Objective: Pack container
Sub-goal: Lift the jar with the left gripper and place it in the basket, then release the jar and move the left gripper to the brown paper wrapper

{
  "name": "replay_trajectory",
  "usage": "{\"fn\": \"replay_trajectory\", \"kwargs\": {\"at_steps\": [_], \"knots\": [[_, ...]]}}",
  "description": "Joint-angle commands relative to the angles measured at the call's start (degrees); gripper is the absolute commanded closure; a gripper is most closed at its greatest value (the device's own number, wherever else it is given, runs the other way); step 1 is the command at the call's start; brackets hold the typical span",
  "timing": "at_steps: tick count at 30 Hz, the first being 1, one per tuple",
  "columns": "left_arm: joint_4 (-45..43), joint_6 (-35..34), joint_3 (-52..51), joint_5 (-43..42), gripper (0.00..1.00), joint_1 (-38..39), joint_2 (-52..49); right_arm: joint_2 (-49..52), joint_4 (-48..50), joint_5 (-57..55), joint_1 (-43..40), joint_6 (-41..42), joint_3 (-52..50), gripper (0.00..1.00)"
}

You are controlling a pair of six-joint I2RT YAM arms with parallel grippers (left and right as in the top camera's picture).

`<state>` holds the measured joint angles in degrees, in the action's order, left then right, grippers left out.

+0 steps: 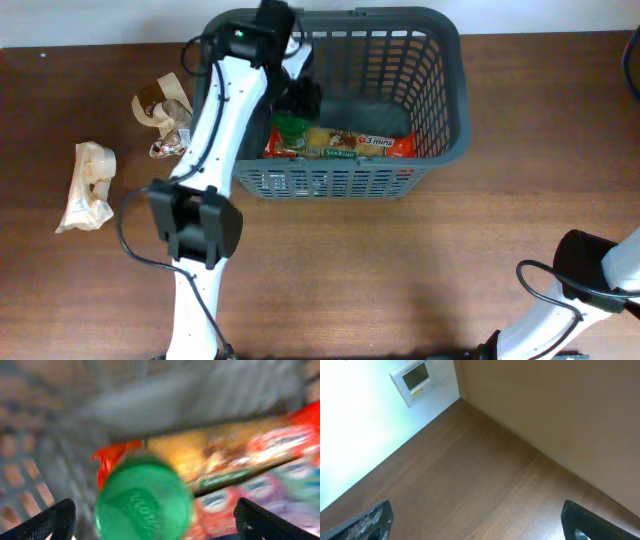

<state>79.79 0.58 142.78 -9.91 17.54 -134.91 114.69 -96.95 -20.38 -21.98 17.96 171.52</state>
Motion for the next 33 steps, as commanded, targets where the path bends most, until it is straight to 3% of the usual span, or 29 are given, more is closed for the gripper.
{"fn": "replay_trajectory", "kwargs": {"at_steps": [1,5,10,13,16,24,28,33], "knots": [[0.7,-0.2,12.5,-4.5,0.09,-0.4,3.8,0.1,-0.3,-0.9,-0.2,0.4,0.0,0.01],[1.5,-2.9,22.5,-1.0,0.1,-0.7,8.7,0.1,-0.3,-0.9,-0.2,0.4,0.0,0.01],[5.2,-10.5,25.3,16.9,0.09,-3.5,15.4,0.1,-0.3,-0.9,-0.2,0.4,0.0,0.01],[10.1,-13.7,25.3,23.3,0.0,-7.5,16.2,0.1,-0.3,-0.9,-0.2,0.4,0.0,0.01],[14.9,-17.7,25.0,23.2,0.01,-14.3,16.0,0.1,-0.3,-0.9,-0.2,0.4,0.0,0.01],[14.6,-20.5,16.9,21.0,0.01,-27.6,15.6,0.1,-0.3,-0.9,-0.2,0.4,0.0,0.01],[9.9,-19.0,6.3,15.5,0.01,-29.9,15.6,0.1,-0.3,-0.9,-0.2,0.4,0.0,0.01],[-3.1,-15.2,-14.3,10.4,0.01,-29.9,15.6,0.1,-0.3,-0.9,-0.2,0.4,0.0,0.01]]}}
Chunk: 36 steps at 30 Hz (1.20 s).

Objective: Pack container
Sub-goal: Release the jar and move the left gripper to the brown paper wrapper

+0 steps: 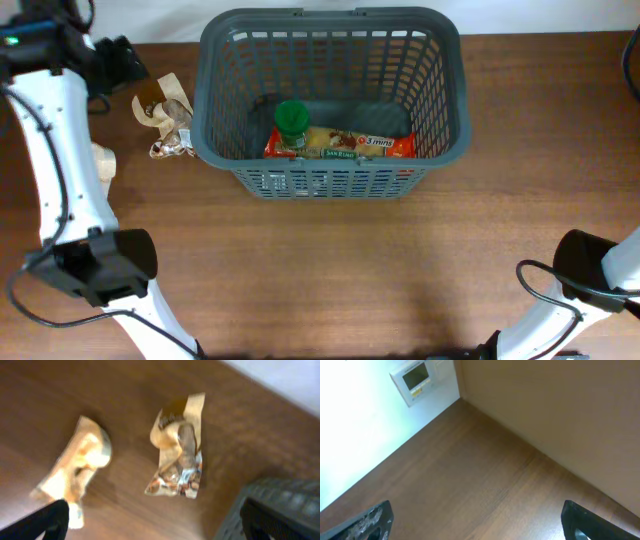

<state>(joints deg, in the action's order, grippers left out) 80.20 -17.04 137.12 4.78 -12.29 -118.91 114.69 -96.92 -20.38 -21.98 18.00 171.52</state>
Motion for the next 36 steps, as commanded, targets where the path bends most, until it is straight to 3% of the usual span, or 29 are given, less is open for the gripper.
{"fn": "replay_trajectory", "kwargs": {"at_steps": [1,5,11,24,36], "knots": [[-5.8,2.6,-12.0,-4.9,0.01,-0.1,-0.4,0.1,-0.4,-0.9,-0.2,0.3,0.0,0.01],[-17.0,4.1,-26.5,-7.1,0.01,0.1,-0.4,0.1,-0.4,-0.9,-0.2,0.3,0.0,0.01],[-27.1,5.1,-37.5,-8.5,0.01,0.3,-0.5,0.1,-0.4,-0.9,-0.2,0.3,0.0,0.01],[-32.7,5.2,-40.0,-8.5,0.01,3.5,-8.2,0.1,-0.4,-0.9,-0.2,0.3,0.0,0.01],[-34.6,5.2,-40.0,-8.5,0.01,3.7,-8.6,0.1,-0.4,-0.9,-0.2,0.3,0.0,0.01]]}}
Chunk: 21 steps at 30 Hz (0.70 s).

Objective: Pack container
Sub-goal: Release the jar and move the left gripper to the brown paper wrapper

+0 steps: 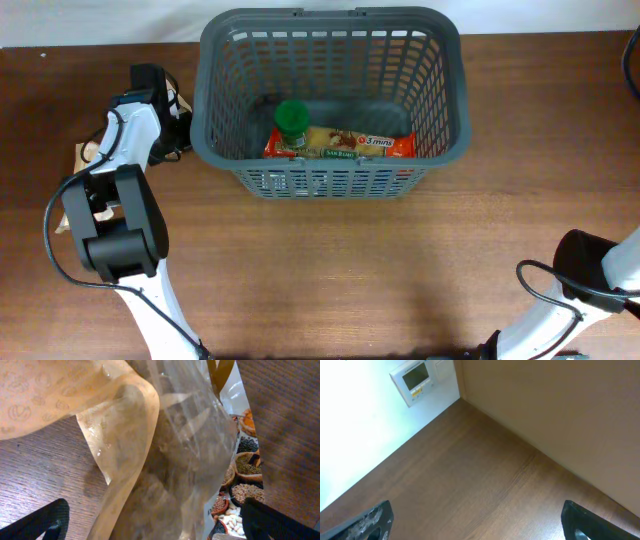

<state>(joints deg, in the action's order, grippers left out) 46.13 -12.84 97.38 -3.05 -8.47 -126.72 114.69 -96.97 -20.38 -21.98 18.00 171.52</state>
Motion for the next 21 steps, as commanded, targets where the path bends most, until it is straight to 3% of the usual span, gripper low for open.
{"fn": "replay_trajectory", "kwargs": {"at_steps": [1,21], "knots": [[-0.7,1.0,-0.3,-0.6,0.01,-0.2,-0.8,0.1,-0.3,-0.9,-0.2,0.3,0.0,0.01],[-7.8,0.0,-0.3,-0.7,0.01,-0.3,-4.7,0.1,-0.3,-0.9,-0.2,0.3,0.0,0.01]]}}
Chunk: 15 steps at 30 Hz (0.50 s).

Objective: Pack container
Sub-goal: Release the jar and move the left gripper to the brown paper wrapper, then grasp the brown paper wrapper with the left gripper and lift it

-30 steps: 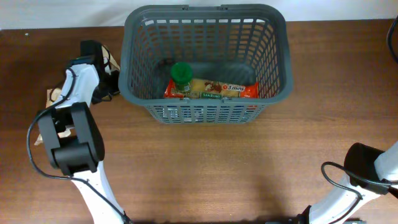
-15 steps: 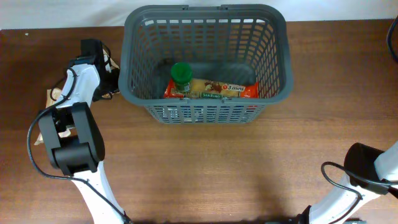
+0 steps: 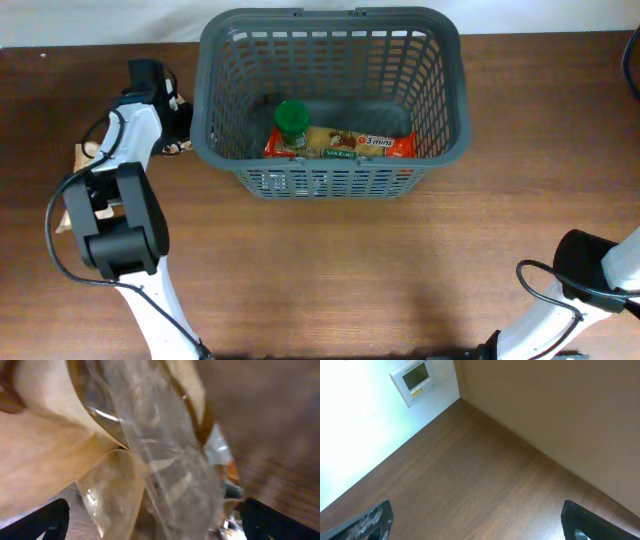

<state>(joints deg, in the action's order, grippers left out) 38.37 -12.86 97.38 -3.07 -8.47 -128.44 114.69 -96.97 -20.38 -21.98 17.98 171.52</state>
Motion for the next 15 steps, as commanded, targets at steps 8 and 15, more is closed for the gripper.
{"fn": "replay_trajectory", "kwargs": {"at_steps": [8,15], "knots": [[-1.2,0.1,-0.3,-2.1,0.42,-0.3,-5.7,0.1,-0.3,-0.9,-0.2,0.3,0.0,0.01],[-1.0,0.1,-0.2,-3.0,0.98,-0.3,-5.6,0.1,-0.3,-0.9,-0.2,0.3,0.0,0.01]]}}
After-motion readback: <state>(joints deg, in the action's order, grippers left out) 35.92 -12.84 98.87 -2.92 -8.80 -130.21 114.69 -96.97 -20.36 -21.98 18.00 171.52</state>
